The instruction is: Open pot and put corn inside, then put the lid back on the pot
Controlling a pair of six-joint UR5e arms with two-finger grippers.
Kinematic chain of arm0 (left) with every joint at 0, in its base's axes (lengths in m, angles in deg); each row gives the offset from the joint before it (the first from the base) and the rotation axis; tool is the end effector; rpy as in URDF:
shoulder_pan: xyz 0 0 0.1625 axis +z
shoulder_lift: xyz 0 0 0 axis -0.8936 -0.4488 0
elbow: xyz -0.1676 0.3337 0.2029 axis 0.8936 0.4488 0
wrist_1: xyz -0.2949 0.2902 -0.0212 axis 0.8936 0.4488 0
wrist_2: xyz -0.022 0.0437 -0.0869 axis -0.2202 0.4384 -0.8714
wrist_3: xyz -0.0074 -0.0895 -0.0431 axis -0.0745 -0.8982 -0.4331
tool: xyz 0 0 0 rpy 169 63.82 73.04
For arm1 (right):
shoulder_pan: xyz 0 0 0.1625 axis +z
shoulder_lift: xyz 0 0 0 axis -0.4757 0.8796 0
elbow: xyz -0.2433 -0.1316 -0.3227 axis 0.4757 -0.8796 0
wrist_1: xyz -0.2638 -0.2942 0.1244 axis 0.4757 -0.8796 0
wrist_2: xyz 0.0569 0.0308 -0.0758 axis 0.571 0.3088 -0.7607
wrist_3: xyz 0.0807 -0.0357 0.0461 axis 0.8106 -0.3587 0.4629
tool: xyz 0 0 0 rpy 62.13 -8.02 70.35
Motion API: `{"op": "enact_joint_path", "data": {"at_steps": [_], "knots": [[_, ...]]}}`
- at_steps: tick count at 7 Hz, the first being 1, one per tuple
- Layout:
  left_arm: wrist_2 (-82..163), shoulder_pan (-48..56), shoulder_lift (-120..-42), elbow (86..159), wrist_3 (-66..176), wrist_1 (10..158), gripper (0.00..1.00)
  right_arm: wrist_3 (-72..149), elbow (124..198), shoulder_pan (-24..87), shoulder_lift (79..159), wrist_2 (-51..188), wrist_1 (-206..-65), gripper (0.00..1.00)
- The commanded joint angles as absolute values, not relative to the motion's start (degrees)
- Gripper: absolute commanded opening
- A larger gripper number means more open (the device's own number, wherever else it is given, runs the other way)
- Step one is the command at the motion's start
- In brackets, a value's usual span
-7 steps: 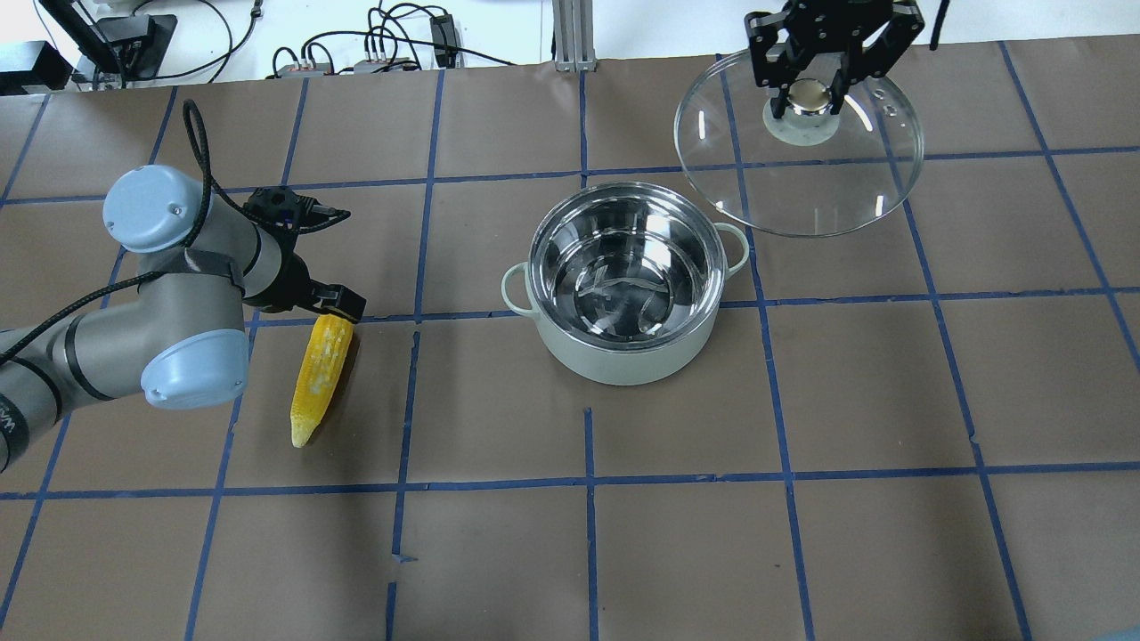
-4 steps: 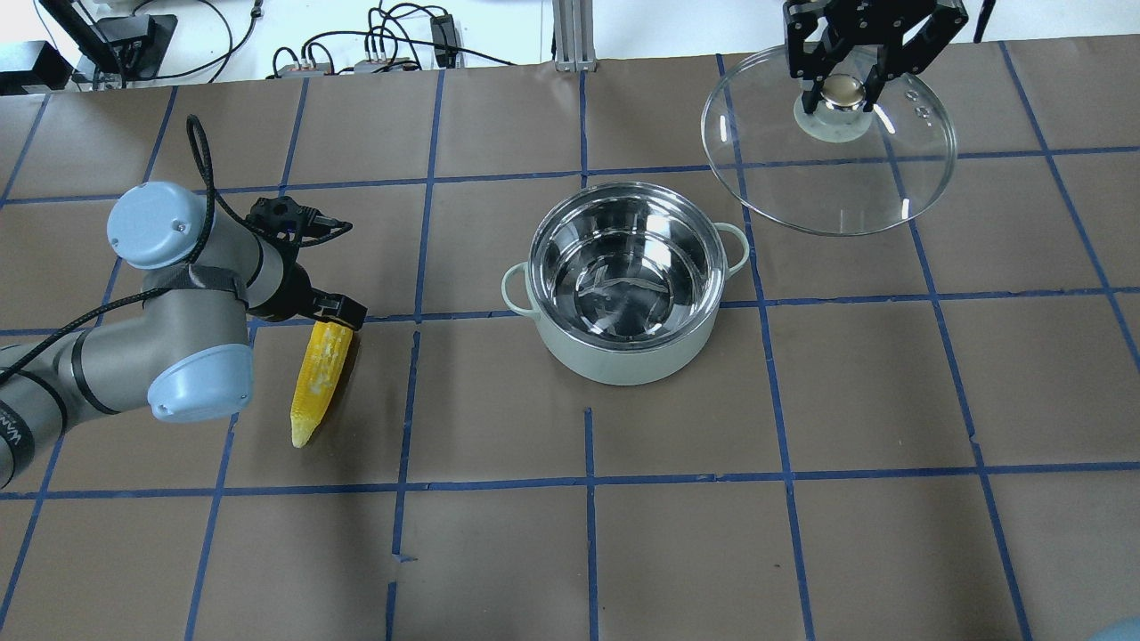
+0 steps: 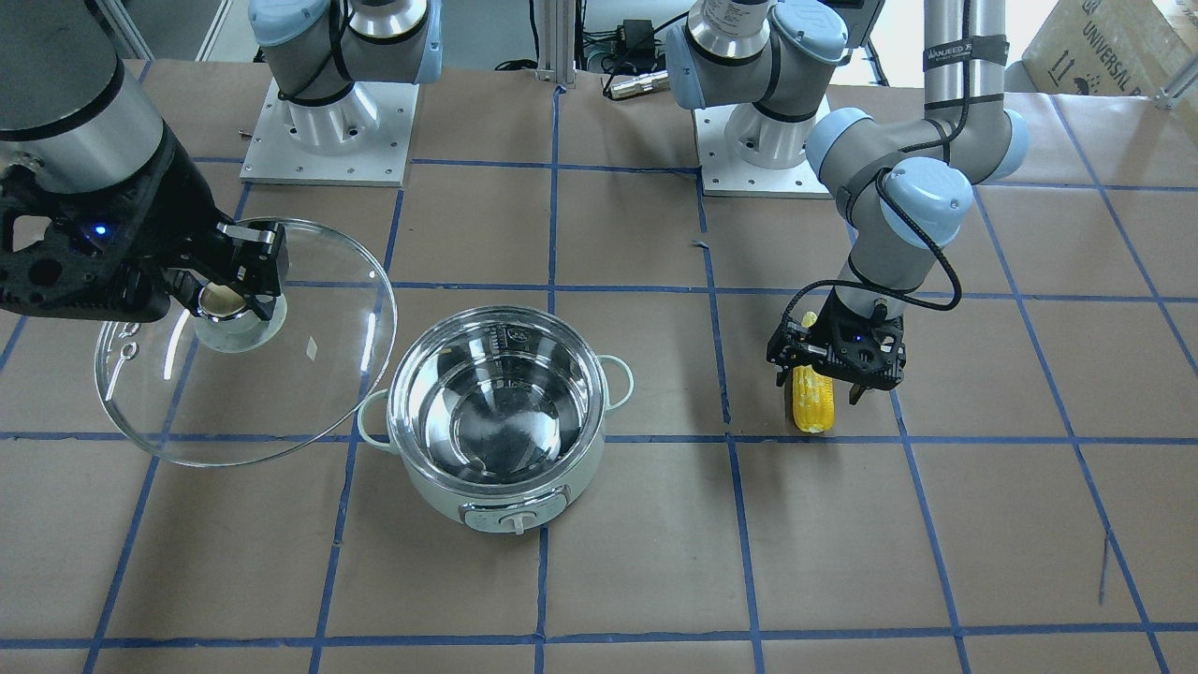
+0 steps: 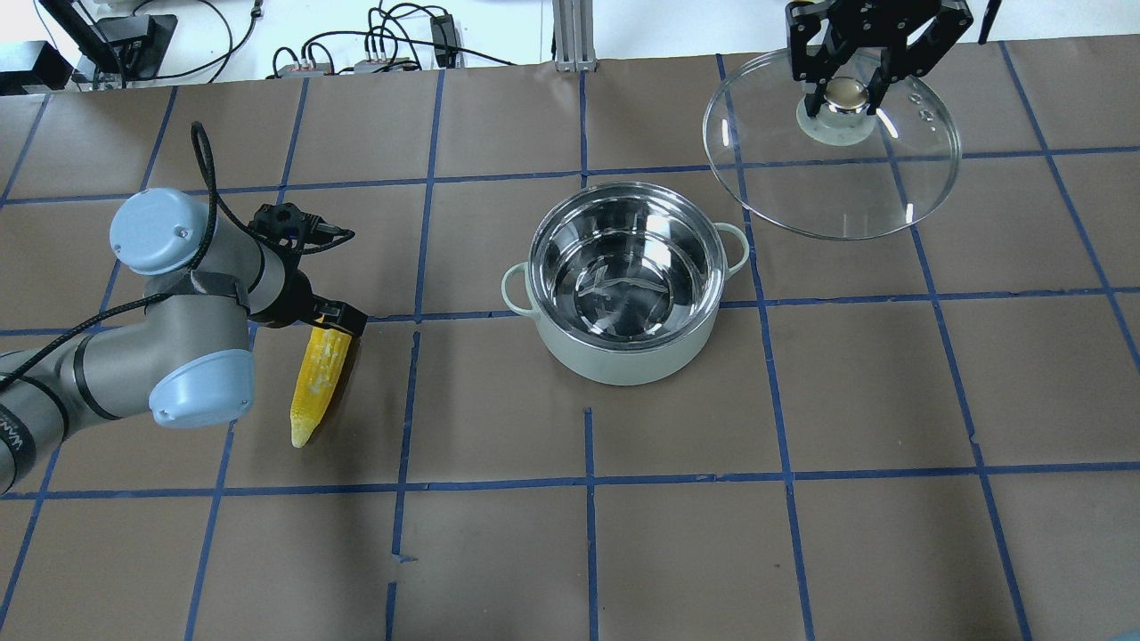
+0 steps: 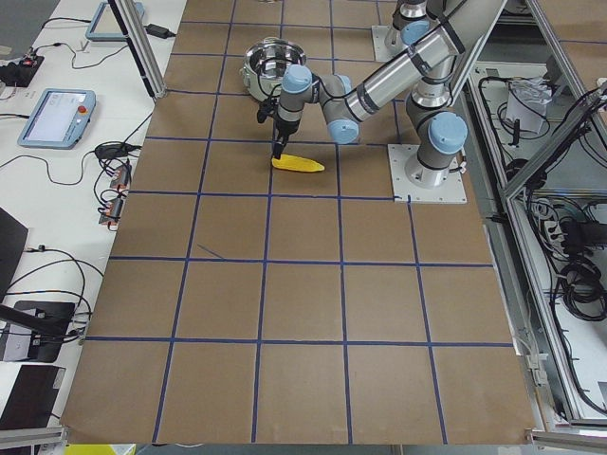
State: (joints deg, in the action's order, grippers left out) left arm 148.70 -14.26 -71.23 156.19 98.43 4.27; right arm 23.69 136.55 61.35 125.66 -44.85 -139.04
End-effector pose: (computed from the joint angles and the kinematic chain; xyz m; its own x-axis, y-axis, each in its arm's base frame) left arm -0.0356 -0.4855 0.2245 -0.9593 0.2812 -0.0247 0.2813 0.9456 -0.1634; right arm 0.1302 -0.5858 0.5237 -0.9993 0.0363 0.0071 0.0366 0.9985 0.0404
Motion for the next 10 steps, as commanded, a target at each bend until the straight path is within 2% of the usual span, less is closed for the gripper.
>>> {"op": "enact_joint_path", "data": {"at_steps": [1,3,5,8,9,10], "knots": [[149.17,-14.1,-71.76,157.3,98.13,5.04,1.0,23.08,136.71,60.63,125.69,-46.17,-138.95,0.3],[148.65,-9.56,-71.94,158.53,98.04,5.48,1.0,22.54,140.73,60.45,128.05,-45.57,-139.21,0.3],[148.65,-9.53,-72.64,158.97,97.78,5.48,1.0,21.5,149.33,59.84,133.14,-45.57,-144.63,0.31],[148.47,-10.14,-72.64,159.5,96.46,5.48,1.0,21.05,154.81,58.87,138.08,-46.18,-146.41,0.31],[148.38,-10.14,-72.47,159.59,96.46,5.4,0.96,21.05,154.65,58.61,138.17,-46.36,-147.46,0.31],[148.38,-10.14,-72.12,159.68,96.37,5.4,0.68,21.05,154.91,58.26,138.35,-46.36,-147.47,0.31]]}}
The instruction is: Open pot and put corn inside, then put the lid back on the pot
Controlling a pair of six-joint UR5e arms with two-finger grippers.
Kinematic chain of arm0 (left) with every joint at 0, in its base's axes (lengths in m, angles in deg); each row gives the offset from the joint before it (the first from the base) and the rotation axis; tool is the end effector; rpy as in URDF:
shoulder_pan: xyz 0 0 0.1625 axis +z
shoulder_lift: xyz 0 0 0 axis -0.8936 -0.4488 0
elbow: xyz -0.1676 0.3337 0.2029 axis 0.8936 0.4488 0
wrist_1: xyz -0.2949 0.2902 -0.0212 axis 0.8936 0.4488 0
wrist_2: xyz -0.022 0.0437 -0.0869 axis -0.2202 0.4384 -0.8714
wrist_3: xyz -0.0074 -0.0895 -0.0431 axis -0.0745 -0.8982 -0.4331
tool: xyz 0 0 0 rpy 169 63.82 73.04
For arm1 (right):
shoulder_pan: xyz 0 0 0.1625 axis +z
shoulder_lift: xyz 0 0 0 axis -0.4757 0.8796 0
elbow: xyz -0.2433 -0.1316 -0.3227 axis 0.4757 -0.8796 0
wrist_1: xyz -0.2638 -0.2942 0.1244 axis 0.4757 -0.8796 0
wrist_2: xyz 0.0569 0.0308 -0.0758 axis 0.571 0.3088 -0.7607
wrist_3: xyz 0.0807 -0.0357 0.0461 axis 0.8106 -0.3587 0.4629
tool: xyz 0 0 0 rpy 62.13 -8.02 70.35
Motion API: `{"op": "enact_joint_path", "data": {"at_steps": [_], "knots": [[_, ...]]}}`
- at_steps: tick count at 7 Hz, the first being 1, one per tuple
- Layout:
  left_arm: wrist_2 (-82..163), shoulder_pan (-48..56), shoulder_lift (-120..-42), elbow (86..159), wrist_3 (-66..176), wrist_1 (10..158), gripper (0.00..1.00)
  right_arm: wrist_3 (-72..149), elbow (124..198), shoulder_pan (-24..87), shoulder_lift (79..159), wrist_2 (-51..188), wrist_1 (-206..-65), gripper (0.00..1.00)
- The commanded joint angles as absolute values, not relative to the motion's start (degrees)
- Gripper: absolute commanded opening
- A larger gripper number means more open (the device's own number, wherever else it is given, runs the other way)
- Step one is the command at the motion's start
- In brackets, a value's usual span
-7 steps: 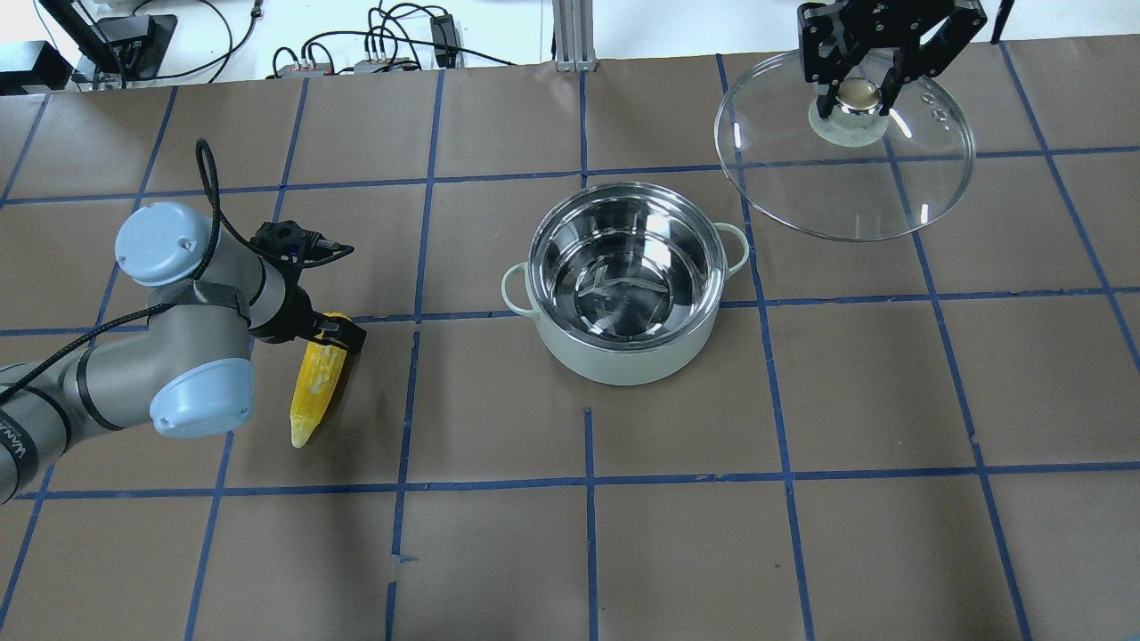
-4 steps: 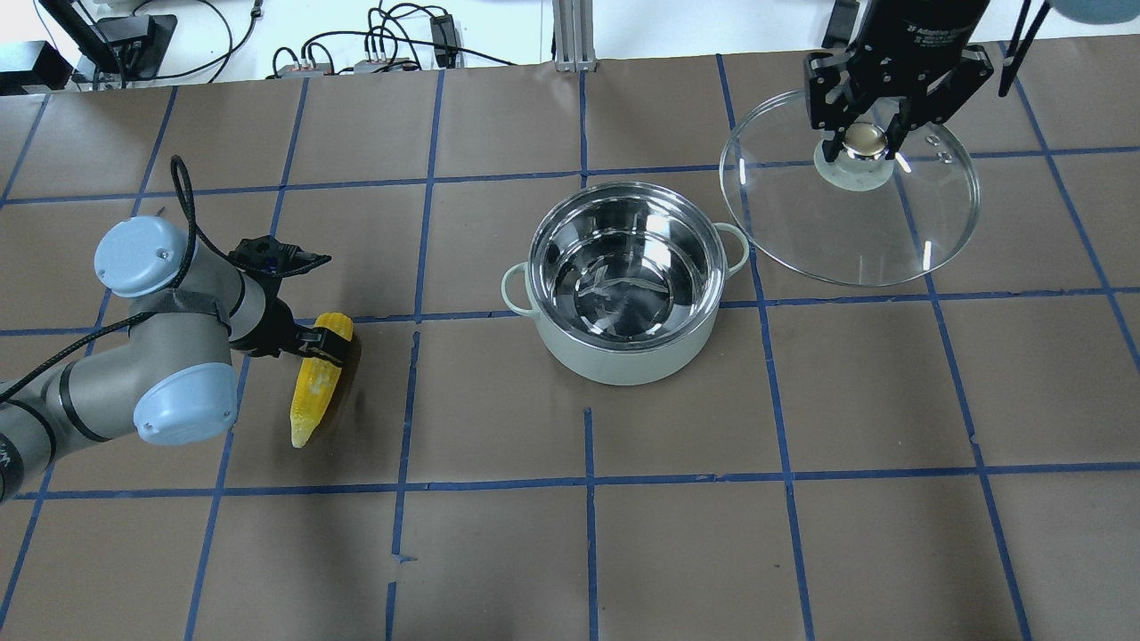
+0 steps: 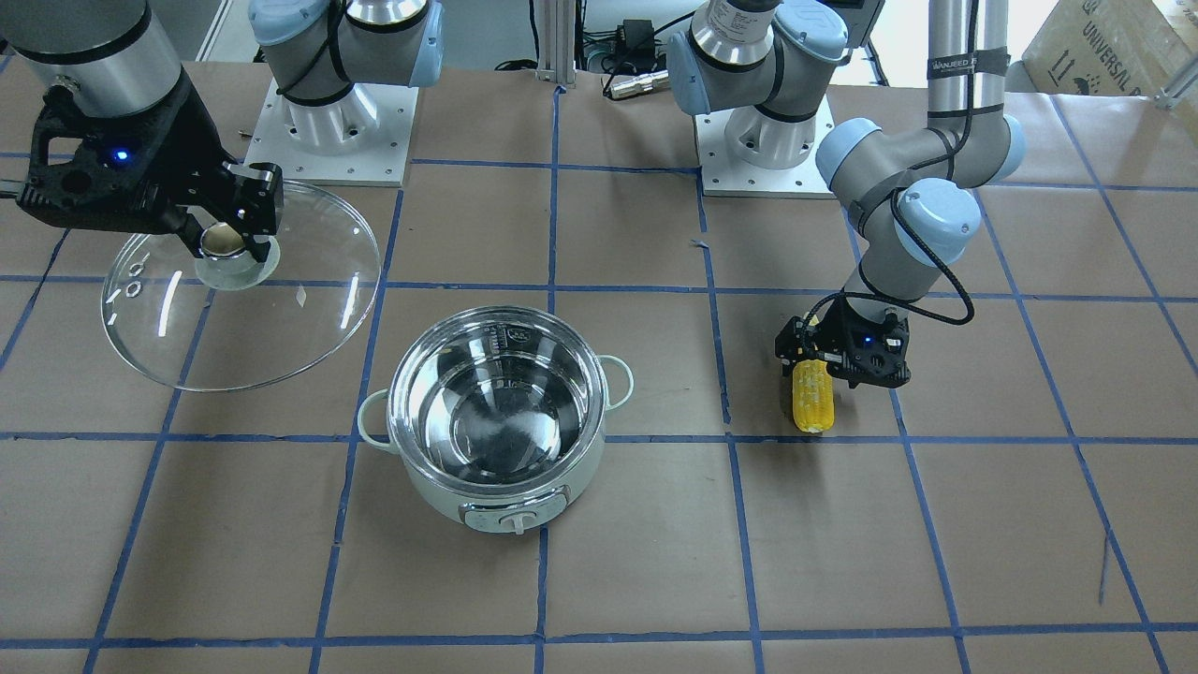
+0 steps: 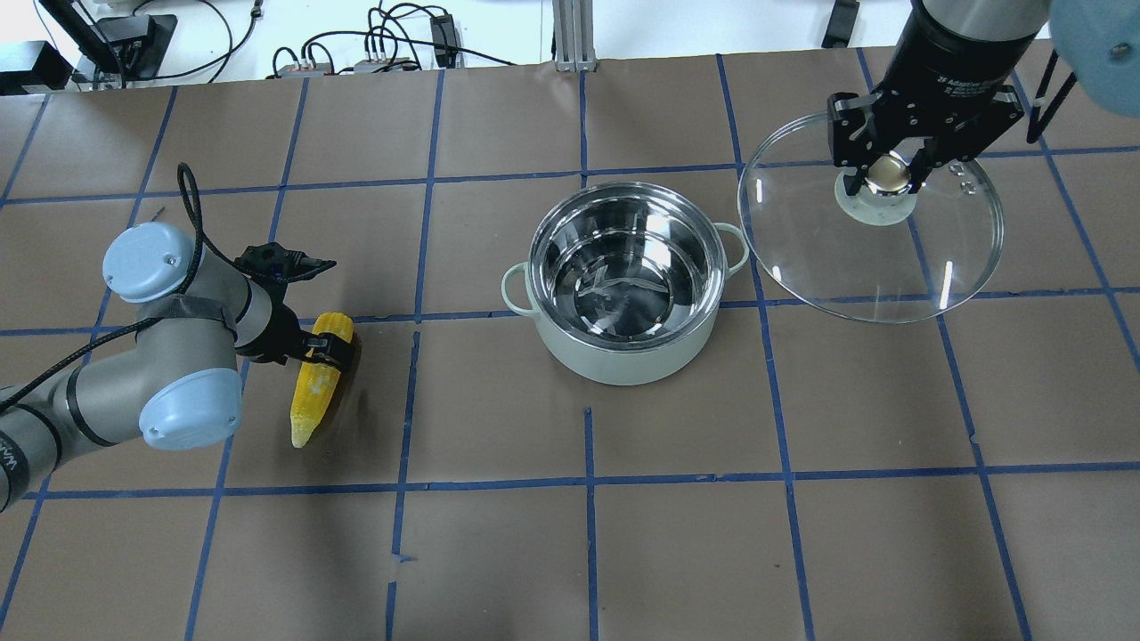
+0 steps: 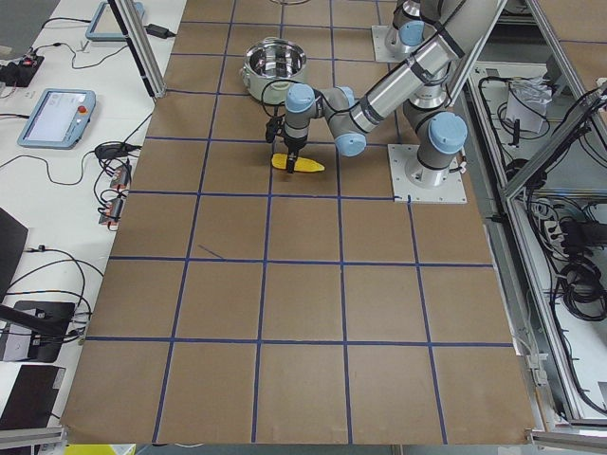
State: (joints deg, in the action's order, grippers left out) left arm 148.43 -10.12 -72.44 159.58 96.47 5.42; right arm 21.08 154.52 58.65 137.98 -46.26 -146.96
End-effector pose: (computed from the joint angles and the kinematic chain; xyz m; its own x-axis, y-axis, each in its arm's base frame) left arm -0.0074 -0.4649 0.1903 -0.9836 0.1781 0.0304 0.1753 0.9815 -0.0773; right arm 0.1043 -0.5081 0.5011 -0.9988 0.0381 0.0304 0.0382 0.9993 0.0014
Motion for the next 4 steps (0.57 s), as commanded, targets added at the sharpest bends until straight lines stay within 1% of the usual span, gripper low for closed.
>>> {"op": "enact_joint_path", "data": {"at_steps": [1,2,3,4], "knots": [[148.29,-10.14,-72.03,159.68,96.28,5.4,0.43,21.05,155.08,58.25,138.61,-46.27,-147.47,0.31],[146.29,-10.14,-71.51,159.59,96.2,5.4,0.28,21.05,155.08,58.25,138.7,-46.27,-147.47,0.31],[145.58,-10.14,-71.41,159.59,96.19,5.4,0.21,21.05,155.08,58.25,138.7,-46.27,-147.47,0.31],[145.57,-10.14,-71.15,159.33,96.02,5.4,0.18,21.05,155.08,58.25,138.7,-46.27,-147.47,0.31]]}}
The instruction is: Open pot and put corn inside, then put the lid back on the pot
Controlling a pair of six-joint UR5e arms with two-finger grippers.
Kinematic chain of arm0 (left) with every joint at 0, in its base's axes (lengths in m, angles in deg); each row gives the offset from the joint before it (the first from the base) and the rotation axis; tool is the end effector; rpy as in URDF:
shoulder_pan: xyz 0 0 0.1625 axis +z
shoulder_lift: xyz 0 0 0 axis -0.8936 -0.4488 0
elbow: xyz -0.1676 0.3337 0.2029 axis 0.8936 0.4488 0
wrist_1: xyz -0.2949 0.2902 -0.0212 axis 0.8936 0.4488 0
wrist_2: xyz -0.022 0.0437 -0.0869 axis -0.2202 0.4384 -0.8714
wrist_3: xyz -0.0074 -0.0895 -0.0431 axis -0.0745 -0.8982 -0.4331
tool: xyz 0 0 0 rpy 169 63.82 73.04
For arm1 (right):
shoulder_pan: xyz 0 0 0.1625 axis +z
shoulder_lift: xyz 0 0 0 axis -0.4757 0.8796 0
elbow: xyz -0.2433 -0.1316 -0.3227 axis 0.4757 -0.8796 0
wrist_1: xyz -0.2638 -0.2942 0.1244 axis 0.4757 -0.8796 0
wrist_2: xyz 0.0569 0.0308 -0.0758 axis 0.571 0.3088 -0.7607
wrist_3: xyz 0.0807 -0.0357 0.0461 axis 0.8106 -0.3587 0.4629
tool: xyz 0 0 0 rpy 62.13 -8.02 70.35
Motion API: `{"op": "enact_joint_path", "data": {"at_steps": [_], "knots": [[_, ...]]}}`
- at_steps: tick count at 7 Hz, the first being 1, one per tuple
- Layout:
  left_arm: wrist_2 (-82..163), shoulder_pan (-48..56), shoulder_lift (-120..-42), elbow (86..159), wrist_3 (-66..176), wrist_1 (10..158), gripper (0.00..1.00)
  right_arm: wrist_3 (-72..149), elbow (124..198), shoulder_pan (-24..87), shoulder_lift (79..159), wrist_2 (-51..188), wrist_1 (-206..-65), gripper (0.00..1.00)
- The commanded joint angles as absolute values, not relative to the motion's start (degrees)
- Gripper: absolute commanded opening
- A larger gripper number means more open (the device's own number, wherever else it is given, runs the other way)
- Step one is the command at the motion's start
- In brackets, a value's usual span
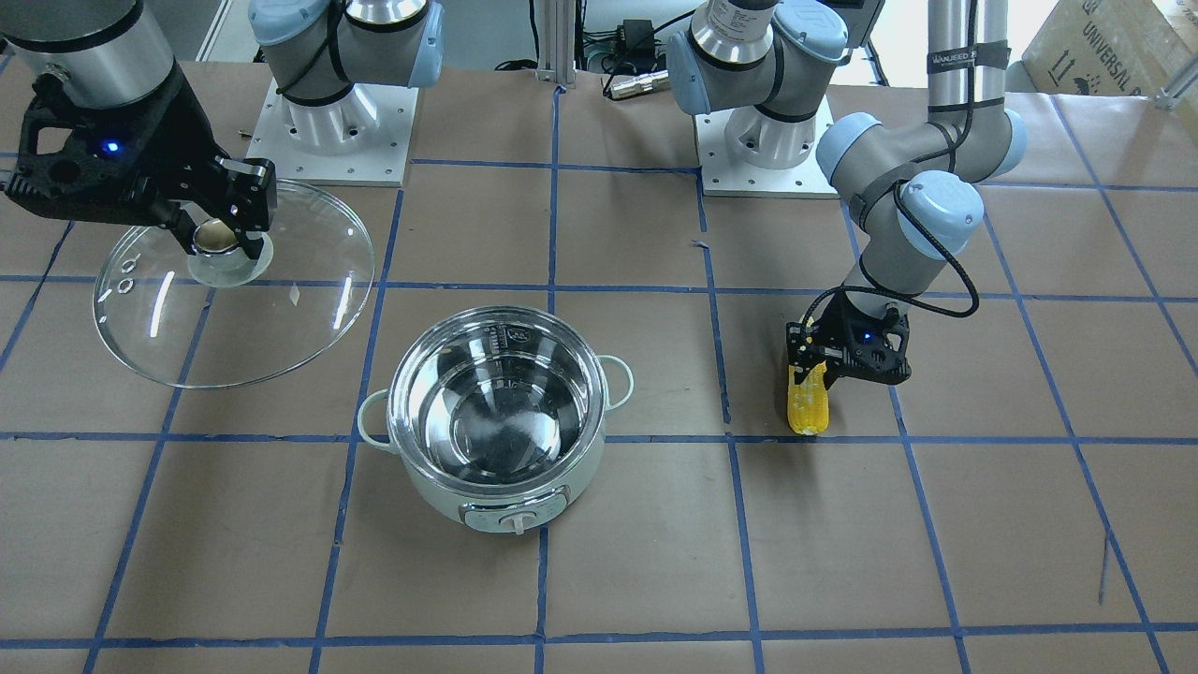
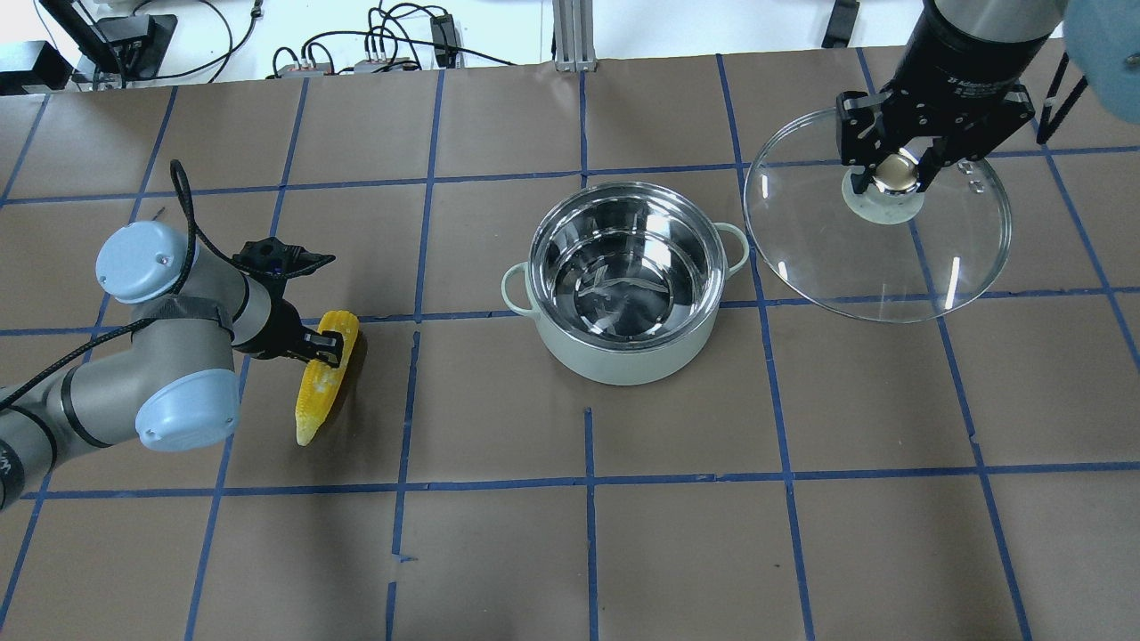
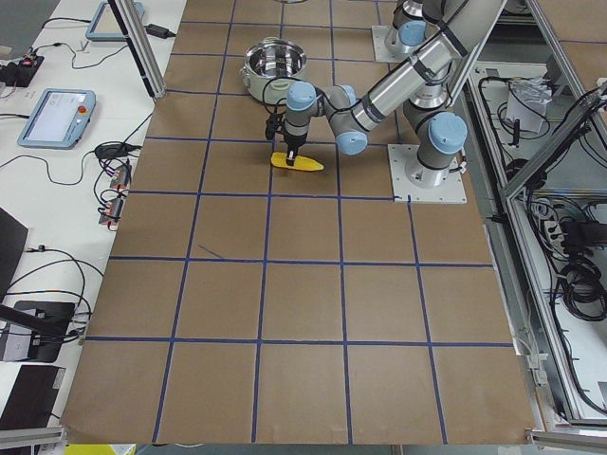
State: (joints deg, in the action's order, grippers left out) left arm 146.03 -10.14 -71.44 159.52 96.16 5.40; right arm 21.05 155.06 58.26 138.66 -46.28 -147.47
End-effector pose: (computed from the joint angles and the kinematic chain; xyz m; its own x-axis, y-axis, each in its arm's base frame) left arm -0.0116 -0.4660 0.1988 -0.9824 0.1771 0.0597 0.1697 0.9791 -0.1124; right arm 0.1010 -0.5049 0.5033 -0.9985 0.0447 0.0309 0.0445 0.9990 -0.0099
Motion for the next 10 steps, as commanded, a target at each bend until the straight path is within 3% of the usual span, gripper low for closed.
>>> {"op": "enact_joint_path", "data": {"at_steps": [1,4,6,10], "knots": [[146.44,-10.14,-69.15,158.63,92.97,5.66,0.18,21.05,155.08,58.25,138.7,-46.27,-147.47,0.31],[147.49,-14.07,-55.99,154.61,78.23,22.73,0.18,21.05,155.0,58.25,138.7,-46.27,-147.47,0.32],[151.52,-21.97,-55.23,146.98,69.0,31.02,0.18,21.05,155.0,58.25,138.7,-46.27,-147.47,0.32],[151.72,-27.88,-56.12,139.06,61.06,38.67,0.18,21.23,154.91,58.69,138.7,-46.19,-147.47,0.32]]}}
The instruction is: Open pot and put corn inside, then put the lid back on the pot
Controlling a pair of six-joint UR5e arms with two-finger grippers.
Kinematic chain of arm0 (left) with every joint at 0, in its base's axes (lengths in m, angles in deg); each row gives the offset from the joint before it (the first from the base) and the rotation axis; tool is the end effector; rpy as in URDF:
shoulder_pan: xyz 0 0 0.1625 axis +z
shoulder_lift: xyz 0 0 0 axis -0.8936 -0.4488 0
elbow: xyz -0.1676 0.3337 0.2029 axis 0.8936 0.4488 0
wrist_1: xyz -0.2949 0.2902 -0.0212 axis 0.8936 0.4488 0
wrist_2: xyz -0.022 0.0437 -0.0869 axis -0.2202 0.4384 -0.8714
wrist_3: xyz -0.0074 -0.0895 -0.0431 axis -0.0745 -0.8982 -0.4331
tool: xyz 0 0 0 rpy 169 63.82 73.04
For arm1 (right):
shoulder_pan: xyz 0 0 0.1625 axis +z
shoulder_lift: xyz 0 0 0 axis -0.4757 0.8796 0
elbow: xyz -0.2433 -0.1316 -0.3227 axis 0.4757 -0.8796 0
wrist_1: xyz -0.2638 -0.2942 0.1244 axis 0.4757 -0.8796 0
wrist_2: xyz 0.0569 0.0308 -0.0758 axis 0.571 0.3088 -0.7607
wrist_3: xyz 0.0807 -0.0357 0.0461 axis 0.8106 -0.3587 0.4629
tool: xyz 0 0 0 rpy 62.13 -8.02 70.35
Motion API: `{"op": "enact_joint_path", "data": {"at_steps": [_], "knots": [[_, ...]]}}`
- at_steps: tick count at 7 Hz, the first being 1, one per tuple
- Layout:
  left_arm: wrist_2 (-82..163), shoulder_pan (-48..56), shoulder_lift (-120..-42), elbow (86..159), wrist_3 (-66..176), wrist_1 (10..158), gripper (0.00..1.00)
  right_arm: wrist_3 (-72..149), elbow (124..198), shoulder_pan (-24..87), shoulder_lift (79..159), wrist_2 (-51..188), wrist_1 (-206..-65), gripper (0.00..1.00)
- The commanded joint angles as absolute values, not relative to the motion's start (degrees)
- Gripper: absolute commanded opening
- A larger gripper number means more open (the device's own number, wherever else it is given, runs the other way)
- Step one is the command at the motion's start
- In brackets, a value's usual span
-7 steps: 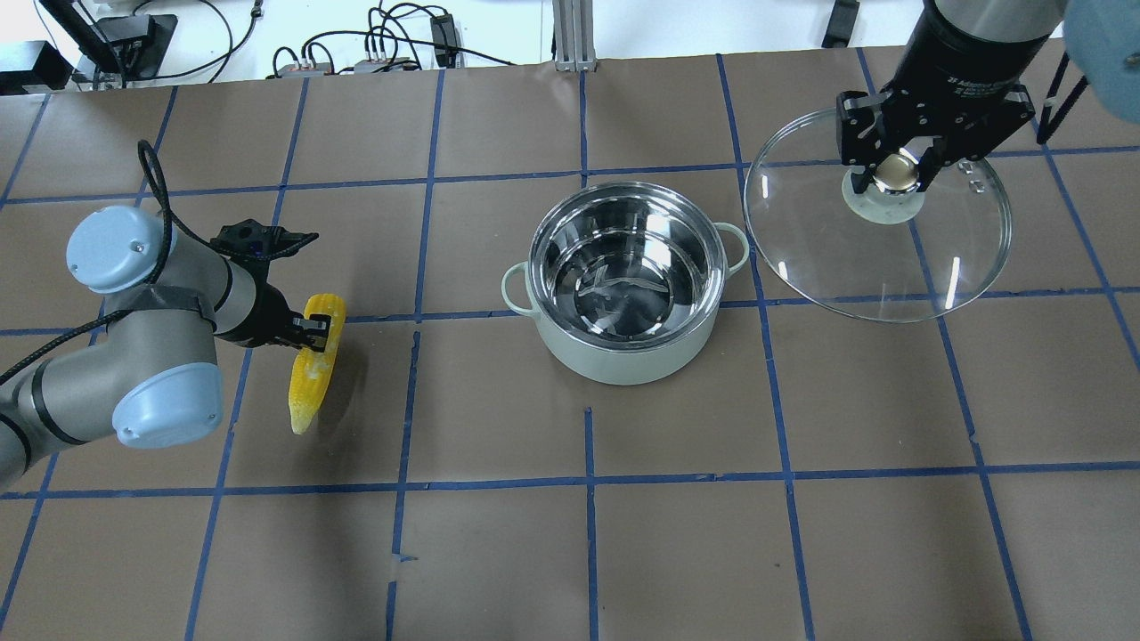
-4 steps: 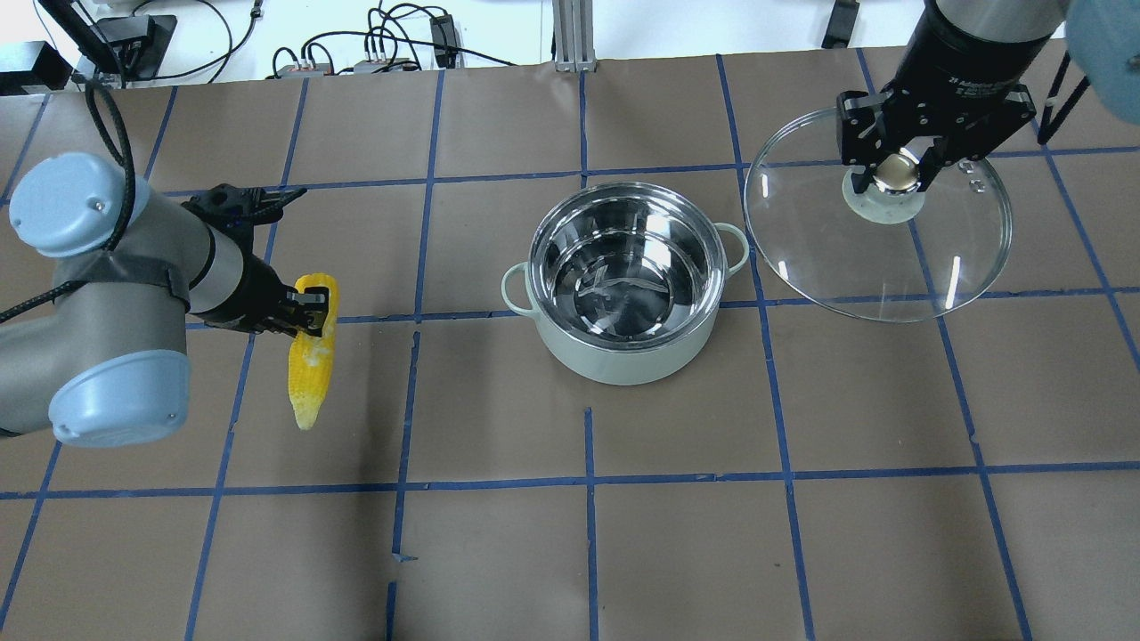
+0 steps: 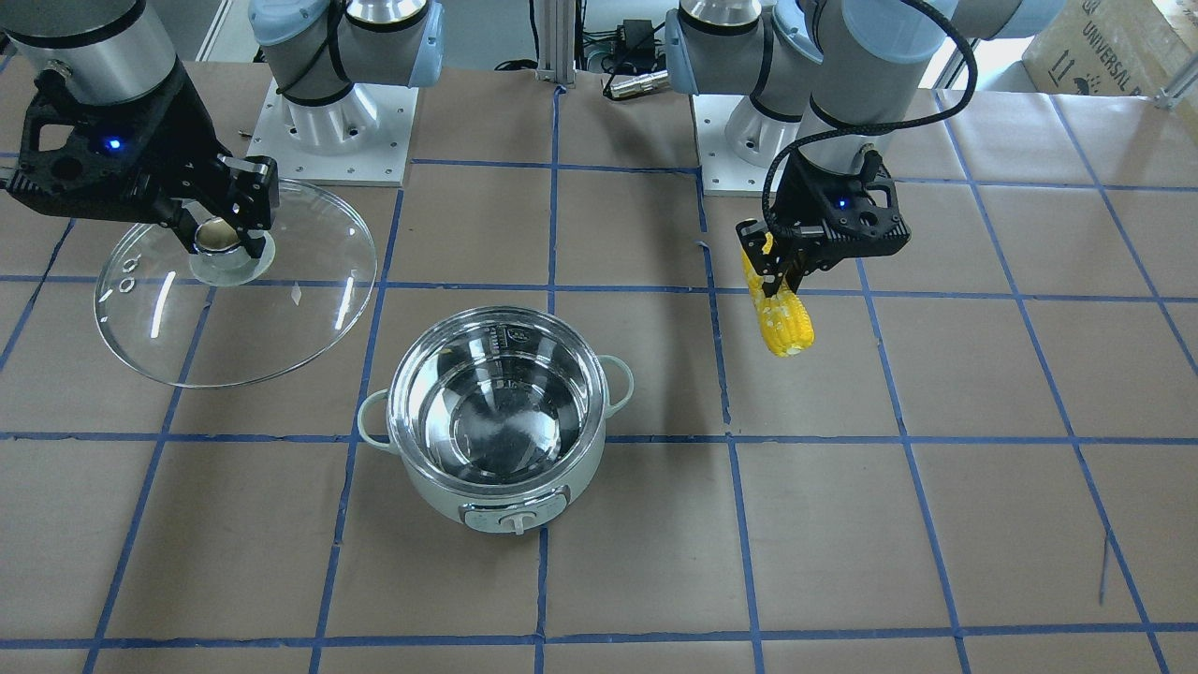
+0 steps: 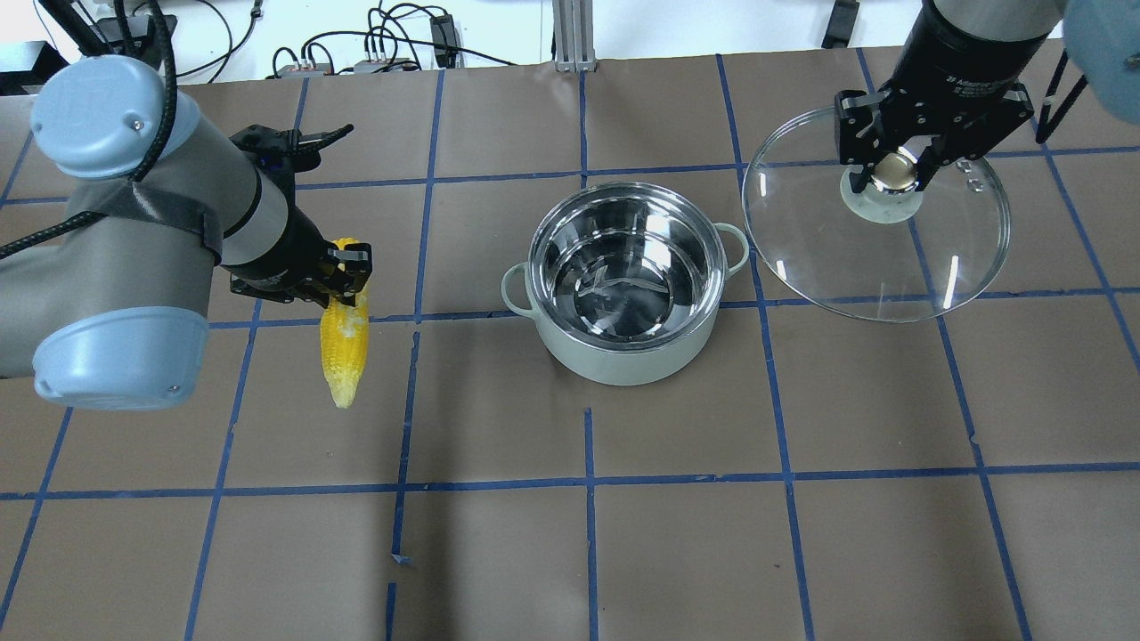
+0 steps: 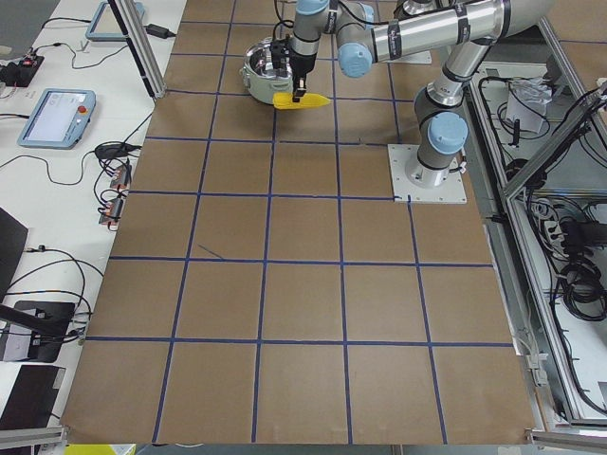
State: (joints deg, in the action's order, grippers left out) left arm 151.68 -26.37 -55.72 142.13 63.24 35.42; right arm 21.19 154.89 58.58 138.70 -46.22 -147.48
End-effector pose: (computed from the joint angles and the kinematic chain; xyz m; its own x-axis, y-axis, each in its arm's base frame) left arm -0.1315 -0.4489 0.3994 -0.9928 -0.1183 0.0199 -0.1198 0.9847 -0.1265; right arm 0.1039 -0.5043 0.5051 -0.9987 0.0417 0.0299 0.0413 0.9991 -0.0138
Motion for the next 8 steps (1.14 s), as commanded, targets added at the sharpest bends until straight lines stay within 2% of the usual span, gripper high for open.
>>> {"op": "enact_joint_path", "data": {"at_steps": [1,3,5,8], "knots": [[151.81,-30.24,-58.9,134.15,57.99,41.66,0.18,21.14,155.0,58.78,138.7,-46.27,-147.47,0.32],[155.21,-37.79,-67.59,124.48,50.7,43.1,0.18,21.23,155.0,58.87,138.7,-46.27,-147.47,0.32],[155.59,-43.6,-74.29,117.96,44.37,43.01,0.18,21.23,155.0,58.96,138.7,-46.36,-147.56,0.32],[154.71,-48.19,-77.47,116.09,43.02,41.18,0.18,21.23,154.91,58.96,138.7,-46.36,-147.56,0.32]]}}
